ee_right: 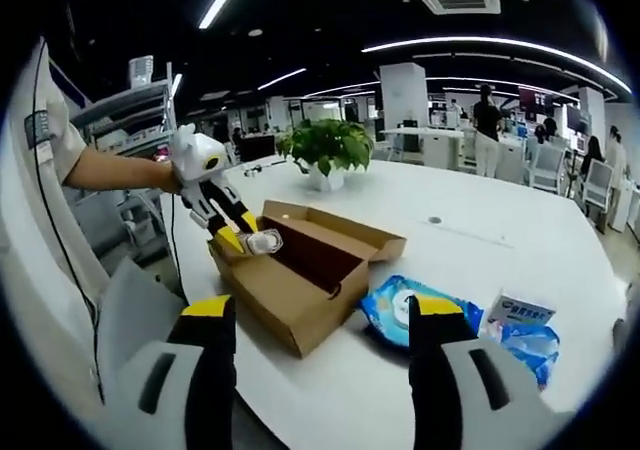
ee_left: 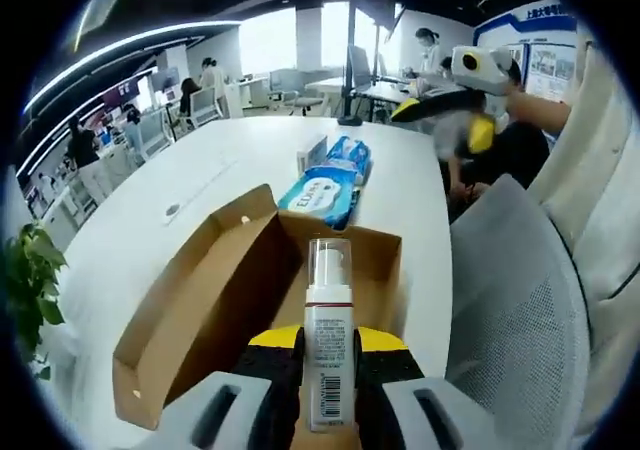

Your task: Operate the shoe box by opening the lid, removing the specified soft item, and placing it in the target area until the item is outside and the box remains undamaged.

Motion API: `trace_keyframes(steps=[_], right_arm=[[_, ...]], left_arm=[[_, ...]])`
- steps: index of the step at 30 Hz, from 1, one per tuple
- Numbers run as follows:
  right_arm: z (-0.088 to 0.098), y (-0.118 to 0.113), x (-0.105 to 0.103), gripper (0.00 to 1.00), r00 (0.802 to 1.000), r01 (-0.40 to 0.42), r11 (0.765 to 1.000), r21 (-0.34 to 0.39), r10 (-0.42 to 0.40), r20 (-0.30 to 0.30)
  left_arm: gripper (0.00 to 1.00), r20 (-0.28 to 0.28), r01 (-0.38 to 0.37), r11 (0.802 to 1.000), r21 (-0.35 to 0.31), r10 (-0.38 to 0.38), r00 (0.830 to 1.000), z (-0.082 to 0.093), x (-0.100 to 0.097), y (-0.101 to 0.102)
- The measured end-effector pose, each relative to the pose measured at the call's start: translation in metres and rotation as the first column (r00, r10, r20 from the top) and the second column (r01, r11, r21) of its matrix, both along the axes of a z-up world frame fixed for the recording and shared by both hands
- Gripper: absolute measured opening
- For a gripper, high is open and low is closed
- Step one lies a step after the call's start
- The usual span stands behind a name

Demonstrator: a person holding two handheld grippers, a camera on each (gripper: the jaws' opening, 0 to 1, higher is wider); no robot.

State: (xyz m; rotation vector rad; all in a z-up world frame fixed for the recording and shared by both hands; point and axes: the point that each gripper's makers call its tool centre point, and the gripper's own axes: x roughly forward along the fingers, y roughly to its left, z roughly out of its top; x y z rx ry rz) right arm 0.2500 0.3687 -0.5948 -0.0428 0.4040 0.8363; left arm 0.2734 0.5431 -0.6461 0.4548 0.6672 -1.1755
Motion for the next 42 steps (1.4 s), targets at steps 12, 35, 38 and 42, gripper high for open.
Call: trace_keyframes(steps=[12,35,38,42], right_arm=[[0.015,0.028,0.002,0.51,0.997,-0.071,0.994,0.084,0.071,0.006],[0.025,0.078,-0.017,0.34,0.979,-0.198,0.963,0.183,0.204,-0.014],[0.025,0.083,-0.021,0.32,0.976,-0.210,0.958,0.195,0.218,-0.018],[0.026,0.089,-0.024,0.29,0.973,-0.220,0.951,0.216,0.231,-0.024]], left_arm=[[0.18,-0.006,-0.023,0.979,-0.203,0.022,1.000,0.036,-0.015,-0.029],[0.18,-0.034,-0.023,0.913,-0.407,0.010,0.999,0.053,-0.053,-0.063],[0.18,-0.030,-0.012,0.911,-0.411,0.000,1.000,0.052,-0.056,-0.065],[0.19,-0.032,-0.008,0.901,-0.434,-0.006,0.999,0.053,-0.060,-0.067]])
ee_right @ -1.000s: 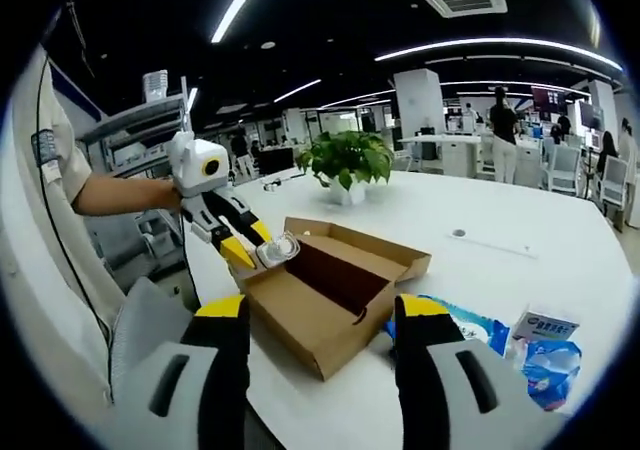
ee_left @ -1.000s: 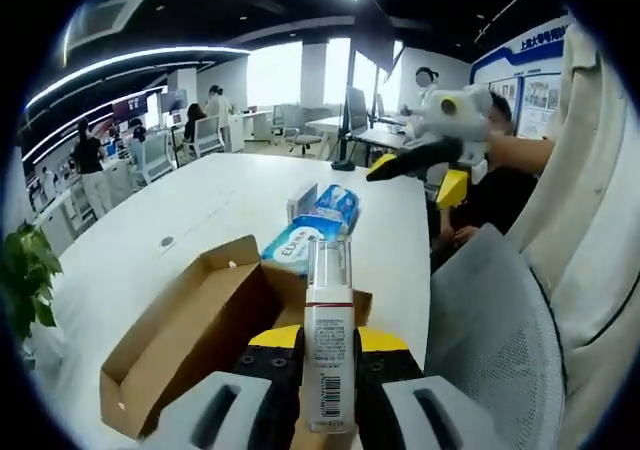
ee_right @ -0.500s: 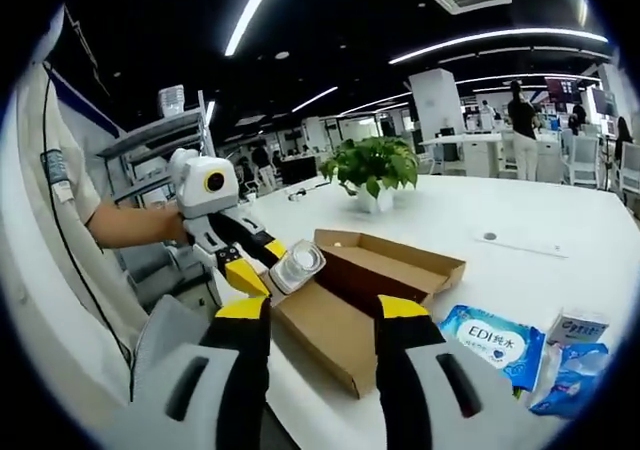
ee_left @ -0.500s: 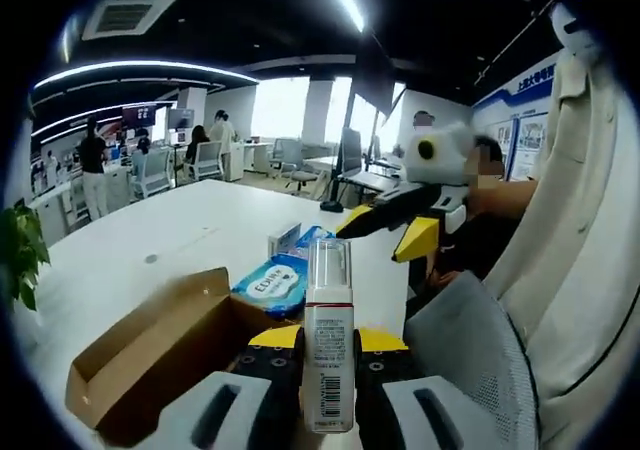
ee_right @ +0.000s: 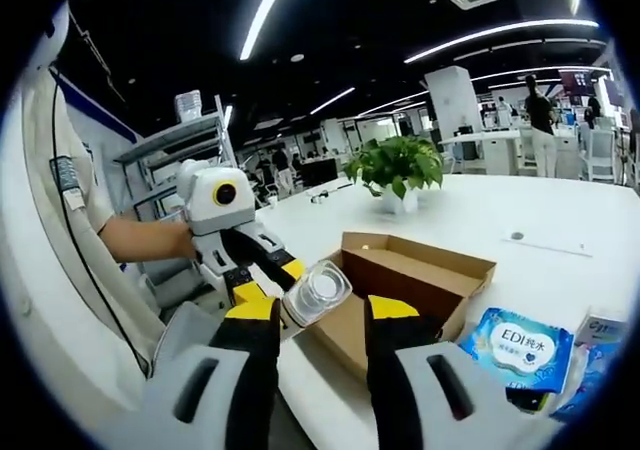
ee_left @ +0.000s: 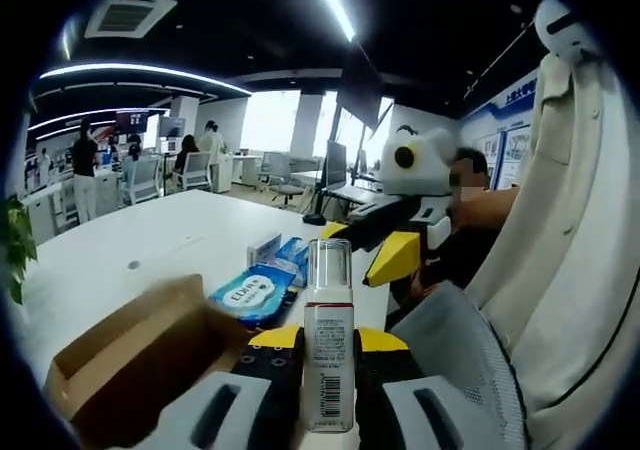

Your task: Operate the shoe box by opening the lid, removing the specified soft item, and placing it in the target area until the item is outside and the box remains undamaged.

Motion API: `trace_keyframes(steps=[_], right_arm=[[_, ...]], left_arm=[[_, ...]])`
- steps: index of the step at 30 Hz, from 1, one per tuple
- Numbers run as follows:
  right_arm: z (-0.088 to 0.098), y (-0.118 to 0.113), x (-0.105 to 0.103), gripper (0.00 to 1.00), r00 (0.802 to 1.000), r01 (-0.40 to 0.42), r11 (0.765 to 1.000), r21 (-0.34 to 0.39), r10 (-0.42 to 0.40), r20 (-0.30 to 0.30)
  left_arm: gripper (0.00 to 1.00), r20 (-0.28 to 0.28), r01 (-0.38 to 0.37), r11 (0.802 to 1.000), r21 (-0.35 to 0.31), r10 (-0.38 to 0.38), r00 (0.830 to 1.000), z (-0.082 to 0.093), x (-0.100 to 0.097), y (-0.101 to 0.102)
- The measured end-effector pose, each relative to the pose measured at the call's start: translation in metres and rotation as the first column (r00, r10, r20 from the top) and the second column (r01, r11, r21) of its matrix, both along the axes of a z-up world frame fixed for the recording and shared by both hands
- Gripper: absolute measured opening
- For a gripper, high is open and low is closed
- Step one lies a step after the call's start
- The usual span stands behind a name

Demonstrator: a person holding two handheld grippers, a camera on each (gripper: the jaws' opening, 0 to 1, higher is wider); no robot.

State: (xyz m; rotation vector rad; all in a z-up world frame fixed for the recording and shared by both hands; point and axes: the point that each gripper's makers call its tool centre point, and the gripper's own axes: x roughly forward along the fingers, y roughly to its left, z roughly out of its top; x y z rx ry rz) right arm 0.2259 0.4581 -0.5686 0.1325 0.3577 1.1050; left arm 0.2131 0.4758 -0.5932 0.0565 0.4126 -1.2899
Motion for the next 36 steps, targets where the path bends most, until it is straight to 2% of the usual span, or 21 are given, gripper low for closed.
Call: trace_keyframes(steps=[6,12,26,36], right_arm=[[0.003,0.006,-0.003,0.24,1.000,-0.013,1.000,0.020,0.013,-0.001],[0.004,0.010,-0.004,0.23,1.000,-0.020,0.999,0.028,0.020,-0.012],[0.001,0.017,-0.011,0.21,0.999,-0.046,0.999,0.020,0.046,-0.029],[0.001,0.018,-0.008,0.19,0.999,-0.034,0.999,-0.009,0.034,-0.011]], left_arm=[[0.19,-0.015,0.006,0.998,-0.066,-0.007,1.000,0.007,-0.005,-0.003],[0.19,-0.022,0.010,0.997,-0.071,-0.011,1.000,0.004,-0.006,-0.002],[0.19,-0.030,0.075,0.997,-0.009,-0.075,0.997,-0.006,-0.015,-0.010],[0.19,-0.010,0.064,0.998,0.013,-0.063,0.998,-0.007,-0.010,-0.011]])
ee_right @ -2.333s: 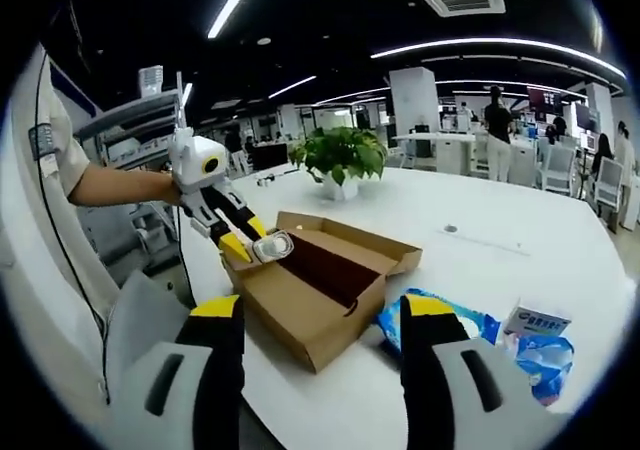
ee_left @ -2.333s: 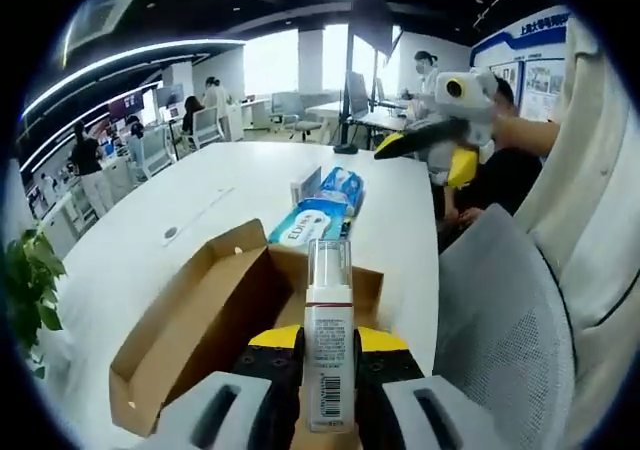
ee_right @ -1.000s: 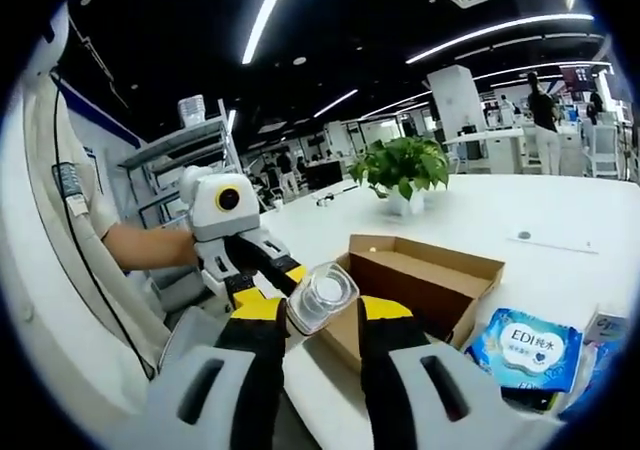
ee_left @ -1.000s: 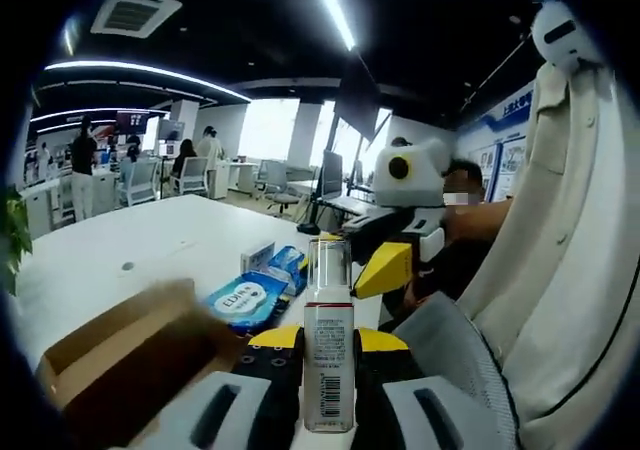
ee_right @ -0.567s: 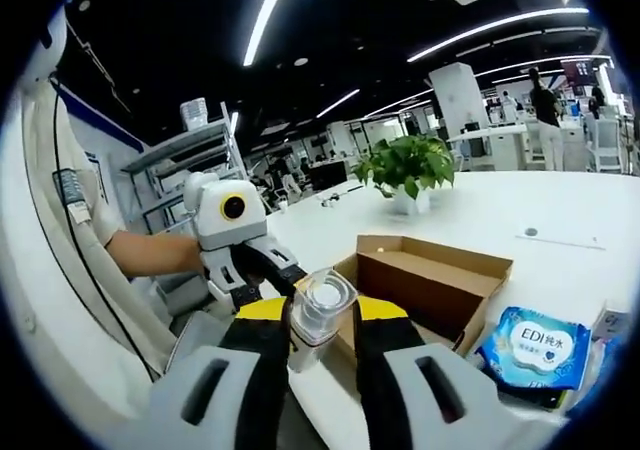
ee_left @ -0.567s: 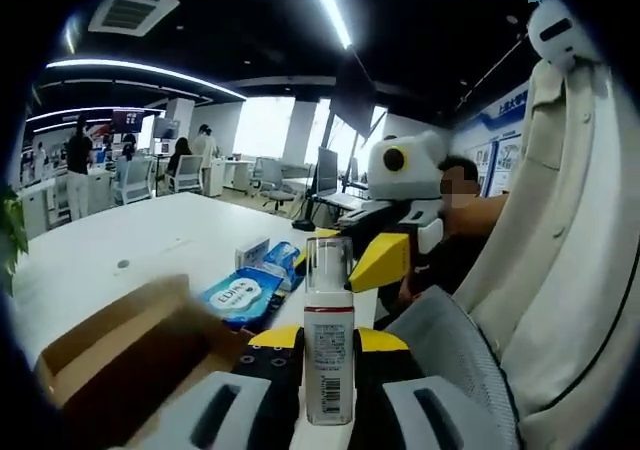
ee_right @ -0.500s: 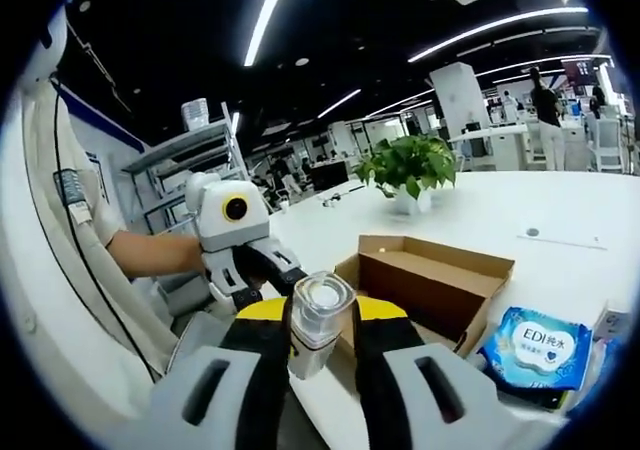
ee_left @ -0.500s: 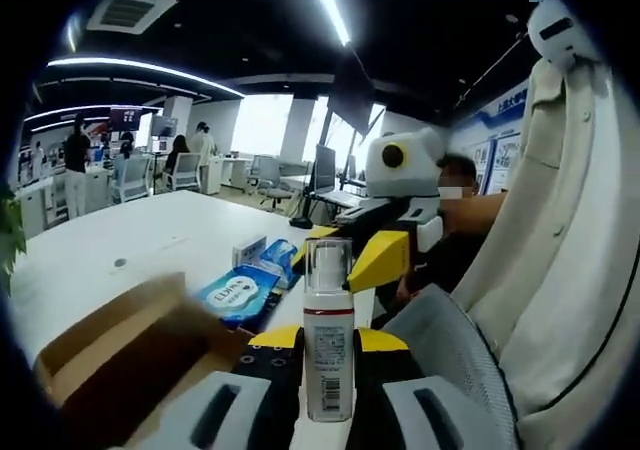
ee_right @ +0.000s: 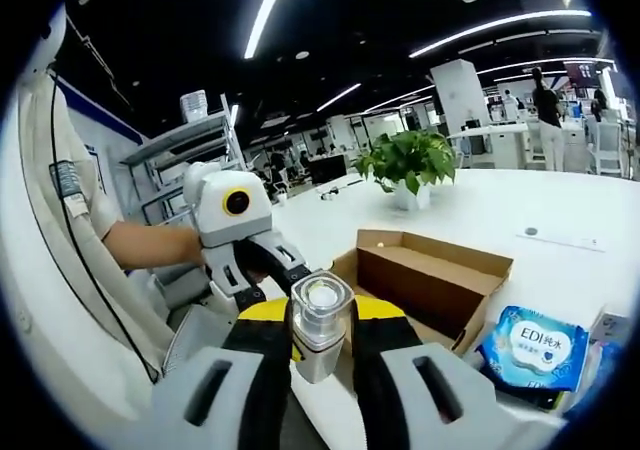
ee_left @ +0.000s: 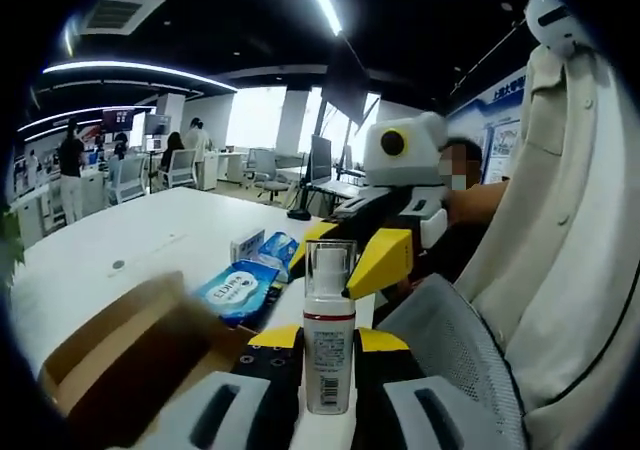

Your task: Operate the shoe box by opening the lid, removing the specified soft item, and placing it in the target area until the item is outside and the box remains undamaged.

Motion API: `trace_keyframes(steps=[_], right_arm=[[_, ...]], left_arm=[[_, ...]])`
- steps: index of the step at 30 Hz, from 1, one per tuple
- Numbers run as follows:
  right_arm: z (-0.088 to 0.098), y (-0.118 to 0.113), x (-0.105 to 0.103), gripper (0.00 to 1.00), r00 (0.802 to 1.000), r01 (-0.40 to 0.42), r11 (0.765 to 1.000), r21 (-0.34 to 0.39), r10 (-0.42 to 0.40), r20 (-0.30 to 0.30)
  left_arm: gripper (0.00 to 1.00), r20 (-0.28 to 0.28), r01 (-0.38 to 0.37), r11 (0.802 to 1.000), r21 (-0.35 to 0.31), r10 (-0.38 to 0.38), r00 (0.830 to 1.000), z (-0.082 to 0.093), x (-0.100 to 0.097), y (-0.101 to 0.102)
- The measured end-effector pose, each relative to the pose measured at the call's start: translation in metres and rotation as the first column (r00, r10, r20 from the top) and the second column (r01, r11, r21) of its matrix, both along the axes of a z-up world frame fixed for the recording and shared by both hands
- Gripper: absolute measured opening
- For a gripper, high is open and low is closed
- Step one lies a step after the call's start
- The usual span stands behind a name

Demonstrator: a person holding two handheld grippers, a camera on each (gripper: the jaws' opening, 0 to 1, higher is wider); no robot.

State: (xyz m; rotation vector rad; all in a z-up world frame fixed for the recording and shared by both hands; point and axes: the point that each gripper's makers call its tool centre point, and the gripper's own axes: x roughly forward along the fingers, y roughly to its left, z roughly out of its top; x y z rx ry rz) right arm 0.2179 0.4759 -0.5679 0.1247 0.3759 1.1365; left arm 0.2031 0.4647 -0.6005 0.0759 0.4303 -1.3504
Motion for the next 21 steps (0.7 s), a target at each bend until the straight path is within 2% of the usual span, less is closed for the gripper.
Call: trace_keyframes(steps=[8,16,21], right_arm=[[0.002,-0.001,0.003,0.19,1.000,-0.002,1.000,-0.009,0.003,0.017],[0.003,-0.002,0.012,0.19,1.000,-0.005,1.000,-0.022,0.006,0.030],[0.003,-0.006,0.021,0.19,0.999,-0.004,0.999,-0.032,0.005,0.048]], left_arm=[[0.20,0.032,-0.015,1.000,0.012,0.015,0.999,0.001,0.005,-0.001],[0.28,0.071,-0.052,0.997,0.056,0.048,0.996,-0.002,0.015,0.007],[0.34,0.076,-0.077,0.994,0.083,0.070,0.995,-0.004,0.018,0.014]])
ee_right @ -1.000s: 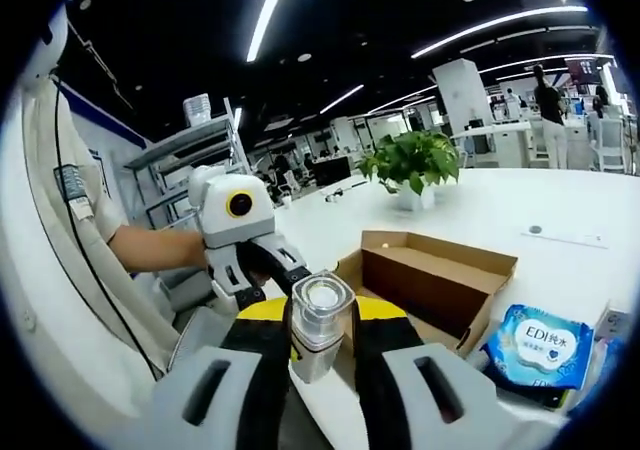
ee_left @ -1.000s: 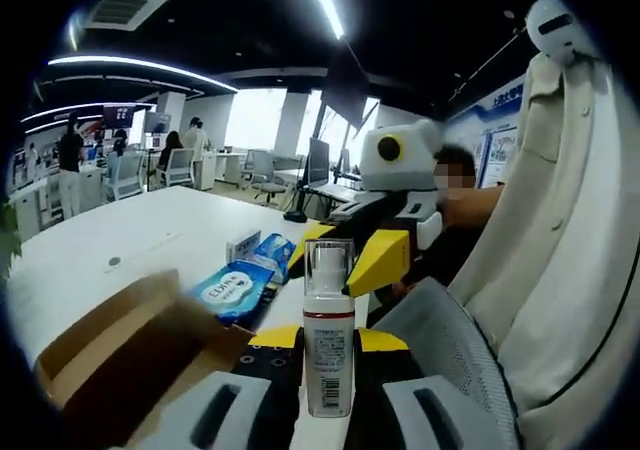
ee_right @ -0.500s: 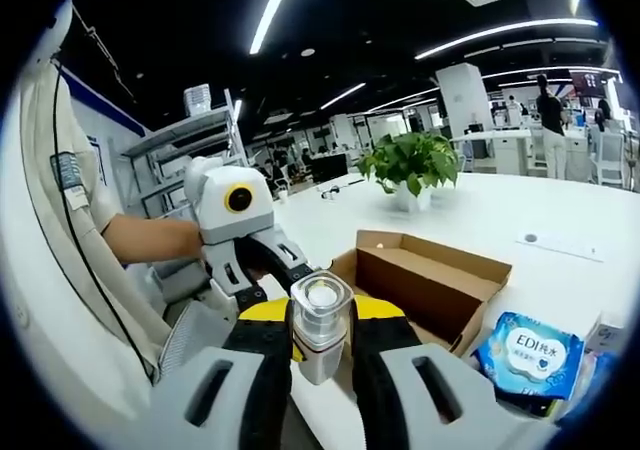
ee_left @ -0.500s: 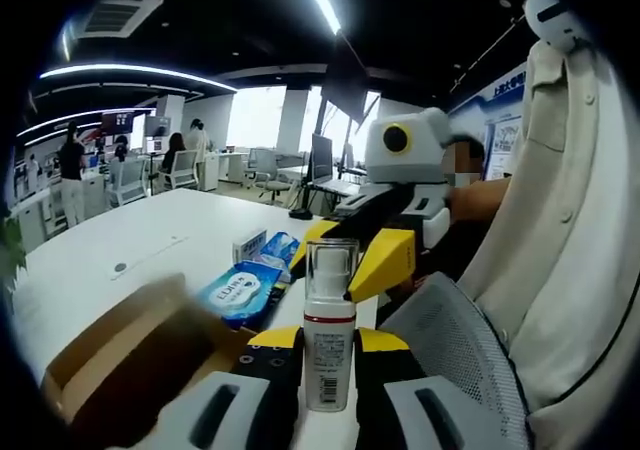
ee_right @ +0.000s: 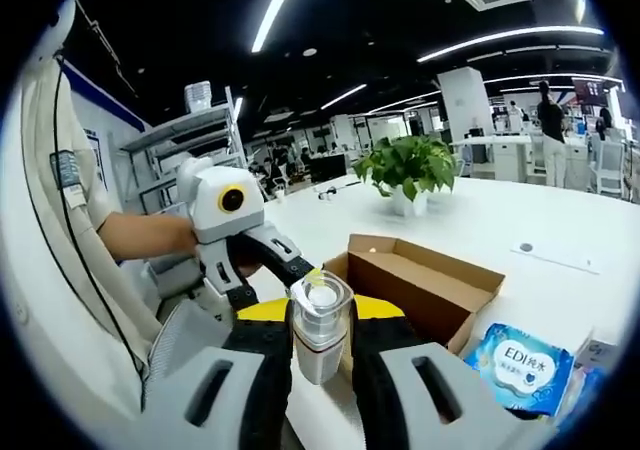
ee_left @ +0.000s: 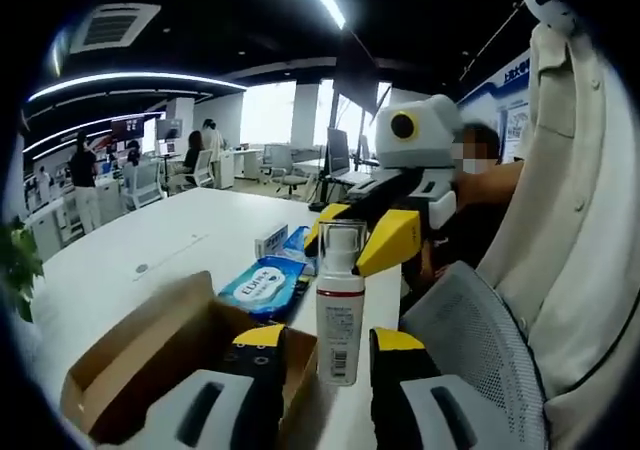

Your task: Operate the shoe box by opening the lid, removing the specified soft item, and placing it in the target area until the item is outside and the box remains undamaged.

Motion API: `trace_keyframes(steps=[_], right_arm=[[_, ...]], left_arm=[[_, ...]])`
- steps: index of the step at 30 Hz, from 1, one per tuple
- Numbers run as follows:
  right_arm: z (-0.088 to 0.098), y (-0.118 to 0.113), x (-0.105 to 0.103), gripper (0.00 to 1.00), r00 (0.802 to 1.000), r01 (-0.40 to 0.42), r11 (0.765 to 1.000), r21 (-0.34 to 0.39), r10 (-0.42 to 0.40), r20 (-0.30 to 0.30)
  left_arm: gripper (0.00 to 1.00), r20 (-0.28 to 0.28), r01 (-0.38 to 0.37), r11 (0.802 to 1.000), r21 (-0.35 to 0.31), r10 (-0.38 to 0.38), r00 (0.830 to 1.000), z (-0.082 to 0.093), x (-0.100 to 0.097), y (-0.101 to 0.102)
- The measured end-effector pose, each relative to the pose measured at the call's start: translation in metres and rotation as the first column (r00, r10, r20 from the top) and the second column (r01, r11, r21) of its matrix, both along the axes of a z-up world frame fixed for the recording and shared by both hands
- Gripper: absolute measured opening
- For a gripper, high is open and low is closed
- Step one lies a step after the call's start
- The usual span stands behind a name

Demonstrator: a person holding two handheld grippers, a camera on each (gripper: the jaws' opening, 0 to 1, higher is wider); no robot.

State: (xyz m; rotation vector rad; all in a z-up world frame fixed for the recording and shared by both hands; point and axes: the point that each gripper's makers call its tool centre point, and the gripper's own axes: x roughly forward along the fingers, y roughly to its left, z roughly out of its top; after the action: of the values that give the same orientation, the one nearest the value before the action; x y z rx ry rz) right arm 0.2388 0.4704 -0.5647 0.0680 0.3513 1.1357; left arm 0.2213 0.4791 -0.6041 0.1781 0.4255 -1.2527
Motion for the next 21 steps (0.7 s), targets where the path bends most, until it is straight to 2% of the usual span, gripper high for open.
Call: trace_keyframes(steps=[4,12,21], right_arm=[[0.000,-0.005,0.009,0.19,1.000,0.006,1.000,-0.008,-0.006,0.009],[0.000,-0.021,0.033,0.19,0.999,0.022,0.999,-0.040,-0.020,0.041],[-0.001,-0.048,0.067,0.19,0.995,0.056,0.996,-0.076,-0.050,0.082]], left_arm=[[0.38,-0.007,-0.034,0.999,0.007,0.034,0.999,-0.001,0.004,0.012],[0.54,-0.007,-0.134,0.991,0.010,0.134,0.991,-0.001,0.018,0.035],[0.66,0.017,-0.245,0.970,0.010,0.245,0.969,0.002,0.033,0.060]])
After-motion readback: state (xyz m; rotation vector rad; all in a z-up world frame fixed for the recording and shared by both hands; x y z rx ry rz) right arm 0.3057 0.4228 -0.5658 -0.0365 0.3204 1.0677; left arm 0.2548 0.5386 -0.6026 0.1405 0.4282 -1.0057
